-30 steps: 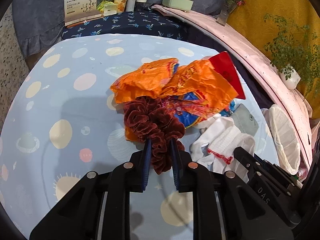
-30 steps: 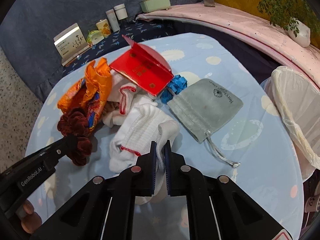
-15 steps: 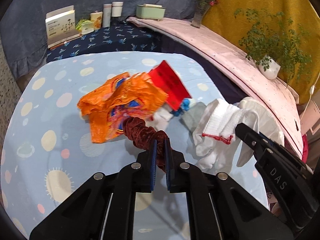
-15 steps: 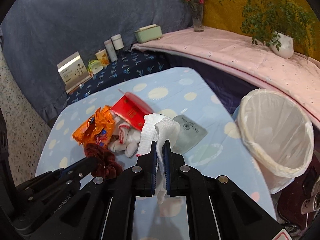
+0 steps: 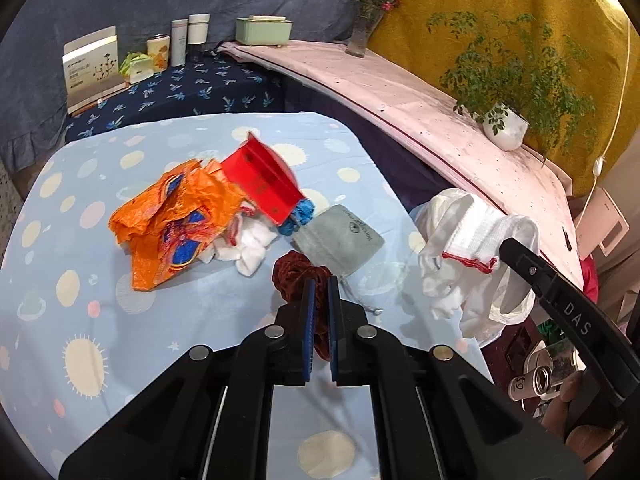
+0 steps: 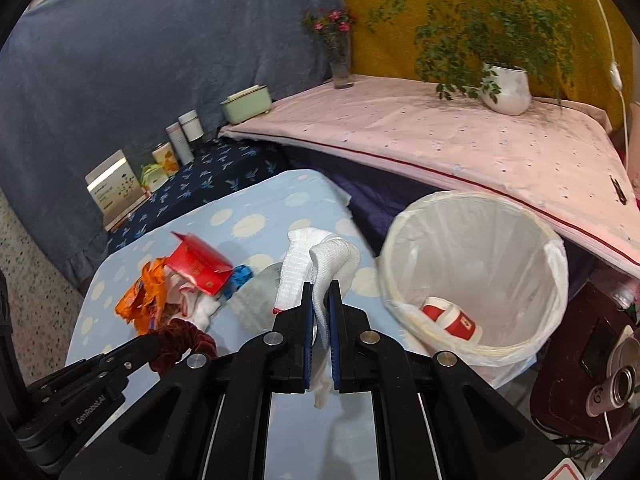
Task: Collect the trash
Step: 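Carry glove and scrunchie over the wastebasket and open both grippers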
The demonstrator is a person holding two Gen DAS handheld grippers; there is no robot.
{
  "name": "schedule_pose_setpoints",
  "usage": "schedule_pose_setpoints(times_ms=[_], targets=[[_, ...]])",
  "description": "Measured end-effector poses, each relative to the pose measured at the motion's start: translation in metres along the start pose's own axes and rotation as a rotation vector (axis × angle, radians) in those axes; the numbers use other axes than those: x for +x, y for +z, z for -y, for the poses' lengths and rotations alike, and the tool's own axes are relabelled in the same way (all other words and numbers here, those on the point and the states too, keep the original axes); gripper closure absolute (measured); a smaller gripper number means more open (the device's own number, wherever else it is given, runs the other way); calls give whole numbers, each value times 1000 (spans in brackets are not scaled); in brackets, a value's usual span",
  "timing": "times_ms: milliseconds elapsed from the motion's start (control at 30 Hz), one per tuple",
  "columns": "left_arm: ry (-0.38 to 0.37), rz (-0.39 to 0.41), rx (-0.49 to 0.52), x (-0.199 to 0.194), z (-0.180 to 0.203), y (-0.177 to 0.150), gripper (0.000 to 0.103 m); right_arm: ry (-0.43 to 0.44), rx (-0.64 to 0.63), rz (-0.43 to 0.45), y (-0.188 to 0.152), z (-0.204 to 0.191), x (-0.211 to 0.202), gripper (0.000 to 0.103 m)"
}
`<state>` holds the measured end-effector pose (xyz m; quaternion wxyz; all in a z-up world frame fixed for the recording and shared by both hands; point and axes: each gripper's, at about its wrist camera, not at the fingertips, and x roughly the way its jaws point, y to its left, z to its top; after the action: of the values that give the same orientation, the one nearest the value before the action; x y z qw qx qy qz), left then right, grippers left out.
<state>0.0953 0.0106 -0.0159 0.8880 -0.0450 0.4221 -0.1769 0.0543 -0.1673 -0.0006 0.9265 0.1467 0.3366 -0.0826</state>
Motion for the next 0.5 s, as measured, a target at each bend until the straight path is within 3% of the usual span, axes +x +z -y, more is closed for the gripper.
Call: schedule_pose_setpoints(times_ms=[500], targets=[[-153,-10,176,26,116,29,98,-110,108,42,17,95,-8,96]])
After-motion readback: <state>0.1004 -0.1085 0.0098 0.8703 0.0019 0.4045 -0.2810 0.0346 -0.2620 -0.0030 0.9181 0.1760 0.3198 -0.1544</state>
